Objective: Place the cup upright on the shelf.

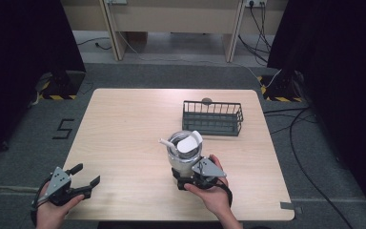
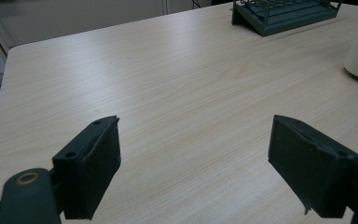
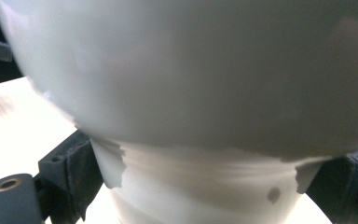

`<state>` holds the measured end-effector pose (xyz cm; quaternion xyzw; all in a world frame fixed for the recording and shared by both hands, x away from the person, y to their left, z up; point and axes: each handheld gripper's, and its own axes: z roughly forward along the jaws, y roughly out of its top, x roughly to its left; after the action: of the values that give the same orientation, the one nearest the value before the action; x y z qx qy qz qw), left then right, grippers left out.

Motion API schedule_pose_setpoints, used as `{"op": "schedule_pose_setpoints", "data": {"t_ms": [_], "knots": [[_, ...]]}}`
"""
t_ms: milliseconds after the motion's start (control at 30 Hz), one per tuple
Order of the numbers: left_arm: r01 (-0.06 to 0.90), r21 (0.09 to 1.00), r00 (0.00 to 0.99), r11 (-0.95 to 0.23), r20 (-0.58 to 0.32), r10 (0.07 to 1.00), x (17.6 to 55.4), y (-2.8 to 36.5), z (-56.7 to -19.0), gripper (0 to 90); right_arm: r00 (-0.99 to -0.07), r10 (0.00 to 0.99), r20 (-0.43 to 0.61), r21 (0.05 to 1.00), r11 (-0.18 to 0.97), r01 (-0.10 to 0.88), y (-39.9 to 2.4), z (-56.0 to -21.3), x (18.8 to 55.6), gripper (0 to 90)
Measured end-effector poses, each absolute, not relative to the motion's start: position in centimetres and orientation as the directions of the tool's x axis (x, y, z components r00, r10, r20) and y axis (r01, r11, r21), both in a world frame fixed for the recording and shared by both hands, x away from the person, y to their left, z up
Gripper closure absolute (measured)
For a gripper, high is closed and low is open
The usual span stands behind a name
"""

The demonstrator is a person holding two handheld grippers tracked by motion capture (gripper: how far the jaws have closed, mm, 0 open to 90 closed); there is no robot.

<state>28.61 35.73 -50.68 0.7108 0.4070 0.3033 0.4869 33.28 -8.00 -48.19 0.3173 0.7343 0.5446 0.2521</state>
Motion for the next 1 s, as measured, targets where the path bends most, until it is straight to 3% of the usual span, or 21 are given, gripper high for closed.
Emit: {"op": "schedule_pose_setpoints", "data": {"t_ms": [1000], "knots": [[0.291,0.941,0.482,-0.170,0.009,0.876,28.7,35.8,-50.8,16.5,-0.557,0.830,-0.014,0.957,0.173,0.234,-11.0,-46.1,36.6,10.9]]}}
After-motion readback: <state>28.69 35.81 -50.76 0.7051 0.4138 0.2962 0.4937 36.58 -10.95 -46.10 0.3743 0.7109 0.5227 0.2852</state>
